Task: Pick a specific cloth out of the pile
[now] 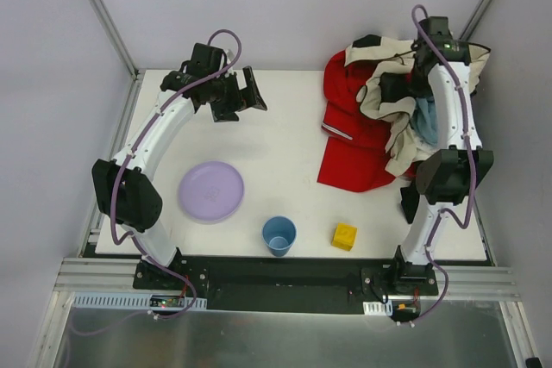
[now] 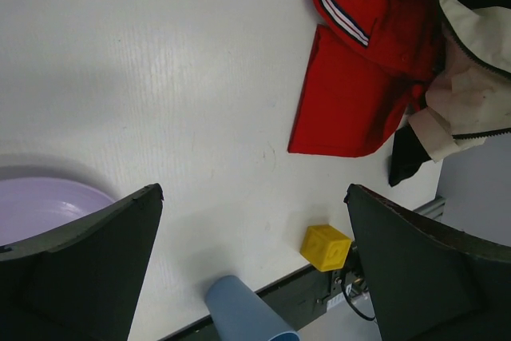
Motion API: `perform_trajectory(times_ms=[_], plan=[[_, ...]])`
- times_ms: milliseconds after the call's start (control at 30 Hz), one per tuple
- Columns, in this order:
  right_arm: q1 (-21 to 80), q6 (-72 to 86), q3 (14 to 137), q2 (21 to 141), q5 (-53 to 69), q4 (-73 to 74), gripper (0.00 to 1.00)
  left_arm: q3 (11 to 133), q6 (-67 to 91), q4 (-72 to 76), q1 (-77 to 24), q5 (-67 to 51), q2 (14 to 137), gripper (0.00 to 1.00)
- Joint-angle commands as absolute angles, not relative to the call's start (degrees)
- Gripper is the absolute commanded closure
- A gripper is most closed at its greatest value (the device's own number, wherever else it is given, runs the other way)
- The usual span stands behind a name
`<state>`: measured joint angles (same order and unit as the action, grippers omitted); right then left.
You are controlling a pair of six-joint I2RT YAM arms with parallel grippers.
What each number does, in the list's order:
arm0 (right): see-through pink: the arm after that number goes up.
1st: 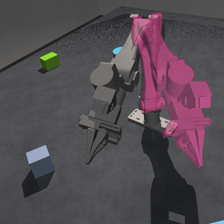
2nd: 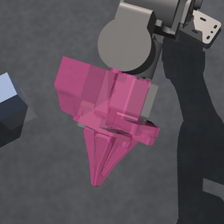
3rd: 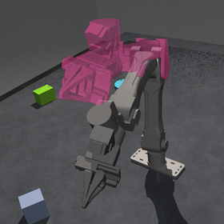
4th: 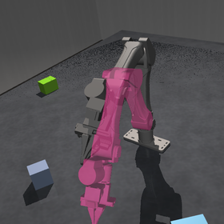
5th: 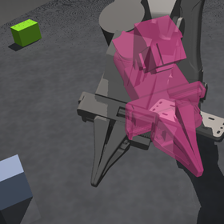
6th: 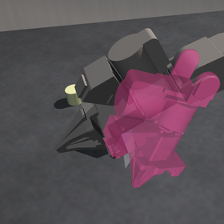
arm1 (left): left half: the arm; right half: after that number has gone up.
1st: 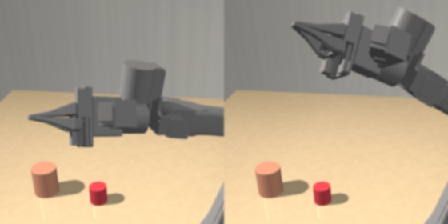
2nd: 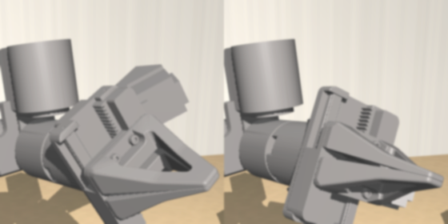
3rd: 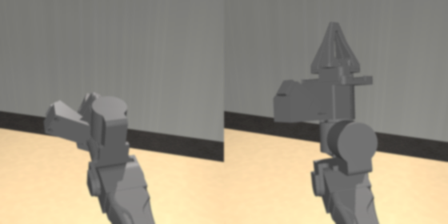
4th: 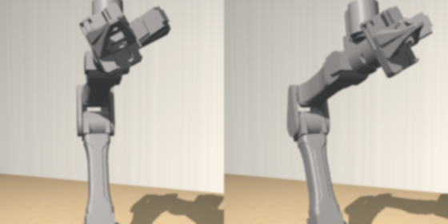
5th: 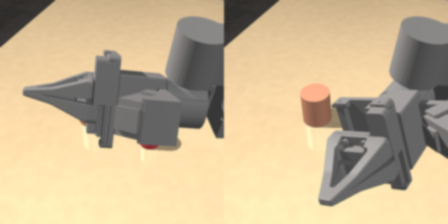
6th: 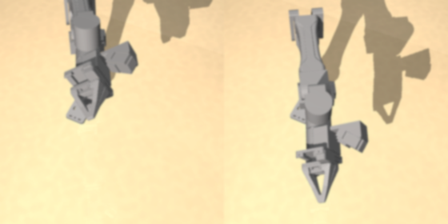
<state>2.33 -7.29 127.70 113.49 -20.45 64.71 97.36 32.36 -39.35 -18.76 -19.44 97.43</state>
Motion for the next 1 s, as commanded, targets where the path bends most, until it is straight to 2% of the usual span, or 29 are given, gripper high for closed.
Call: perform_trajectory(times_ms=[0, 200, 400, 700, 833, 967], plan=[[-4.1, -5.5, 131.6, 107.1, -29.9, 63.9, 1.00, 99.1, 33.9, -38.4, -19.2, -22.8, 98.2, 0.01], [-13.1, -1.5, 126.8, 105.9, -32.9, 65.9, 0.99, 100.4, 36.5, -38.3, -21.4, -23.6, 101.9, 0.01], [-19.9, 1.4, 116.4, 103.9, -28.7, 66.8, 0.99, 104.9, 41.5, -38.5, -24.3, -24.4, 109.3, 0.01], [-26.9, 4.8, 93.4, 97.9, -20.4, 60.3, 0.99, 121.0, 47.8, -38.4, -29.0, -28.5, 125.8, 0.01], [-27.7, 5.2, 88.4, 98.5, -19.4, 57.5, 0.99, 128.6, 51.1, -38.4, -30.8, -29.6, 131.9, 0.01], [-27.9, 5.2, 88.5, 99.8, -17.9, 57.0, 0.99, 133.1, 55.2, -38.1, -32.6, -30.1, 137.5, 0.01]])
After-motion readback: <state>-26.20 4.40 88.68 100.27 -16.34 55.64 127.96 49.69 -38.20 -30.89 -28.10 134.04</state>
